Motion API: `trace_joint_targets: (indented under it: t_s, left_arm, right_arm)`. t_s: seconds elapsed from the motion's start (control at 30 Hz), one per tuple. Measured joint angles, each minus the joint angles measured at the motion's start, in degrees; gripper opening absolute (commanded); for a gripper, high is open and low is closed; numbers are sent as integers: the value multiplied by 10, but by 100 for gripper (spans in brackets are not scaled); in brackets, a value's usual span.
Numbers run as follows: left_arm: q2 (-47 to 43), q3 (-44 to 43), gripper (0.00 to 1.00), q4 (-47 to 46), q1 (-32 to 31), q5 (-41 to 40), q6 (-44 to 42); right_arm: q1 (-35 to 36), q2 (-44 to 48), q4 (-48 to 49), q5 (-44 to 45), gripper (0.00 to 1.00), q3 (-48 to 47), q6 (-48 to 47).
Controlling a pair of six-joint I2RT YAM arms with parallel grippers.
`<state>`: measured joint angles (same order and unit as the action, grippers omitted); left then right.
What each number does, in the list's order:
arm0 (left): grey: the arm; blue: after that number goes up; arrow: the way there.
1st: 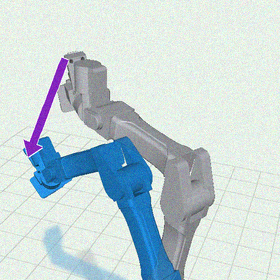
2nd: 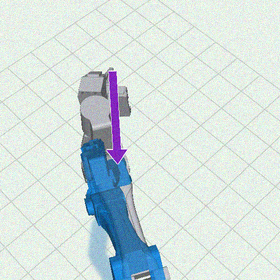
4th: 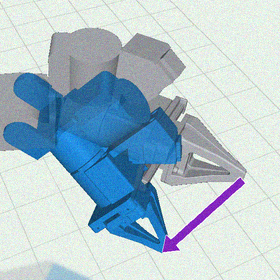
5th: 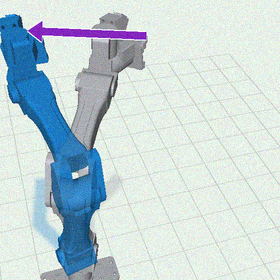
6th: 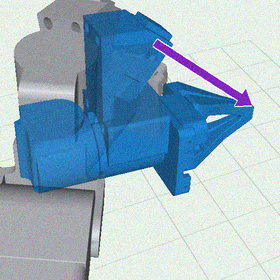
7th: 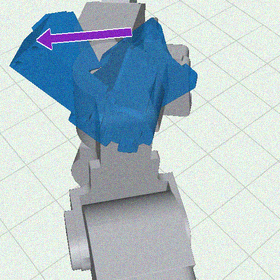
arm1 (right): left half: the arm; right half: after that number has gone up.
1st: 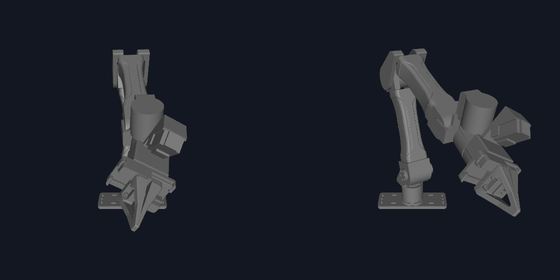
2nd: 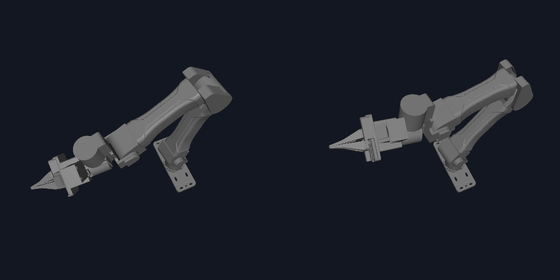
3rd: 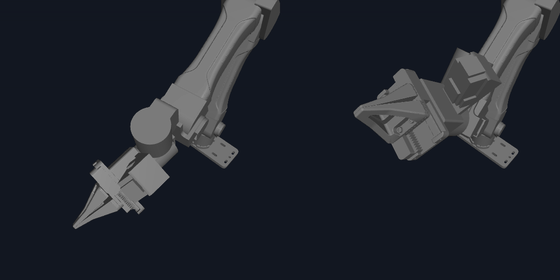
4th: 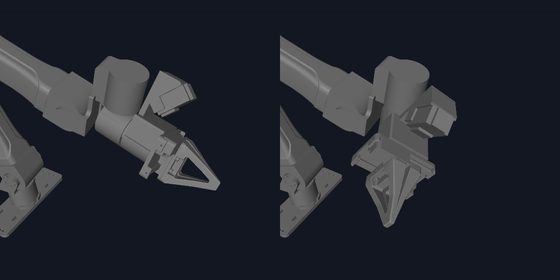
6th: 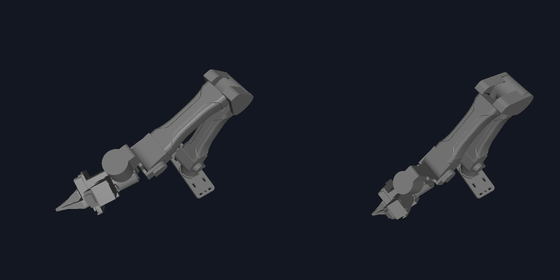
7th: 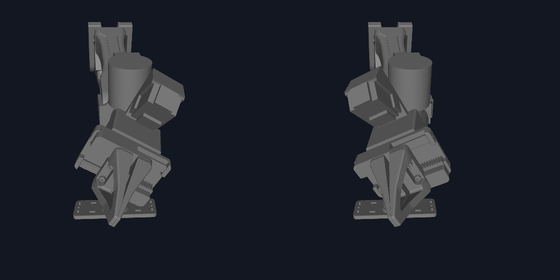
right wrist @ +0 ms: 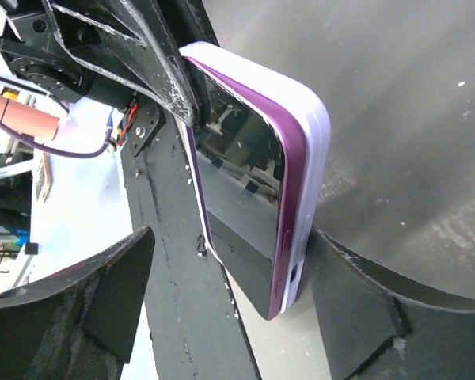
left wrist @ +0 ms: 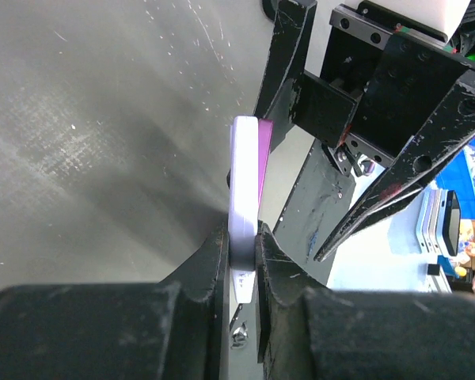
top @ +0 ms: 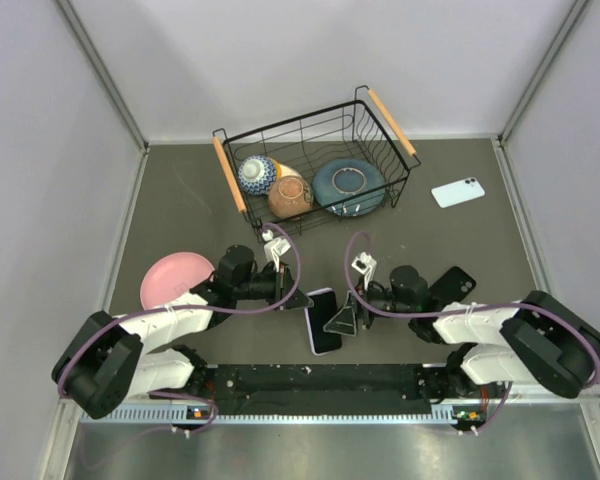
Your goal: Put the phone into the phone case
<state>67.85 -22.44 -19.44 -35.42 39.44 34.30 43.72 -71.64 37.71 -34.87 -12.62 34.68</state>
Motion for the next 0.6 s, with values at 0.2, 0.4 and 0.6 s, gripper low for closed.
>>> trace_joint_targets:
  t_s: [0.2,0.4,0.6]
  left_arm:
    - [0,1,0,5,0,16,1]
    - [11,7,0,-10,0,33,24]
    - [26,37,26,-83,2,65,71]
  right_arm:
    - [-3,-58,92,-26,53,16,28]
    - [-6,-79,161,-30,29,45,66]
    - [-7,-69,183,-40,2,70,108]
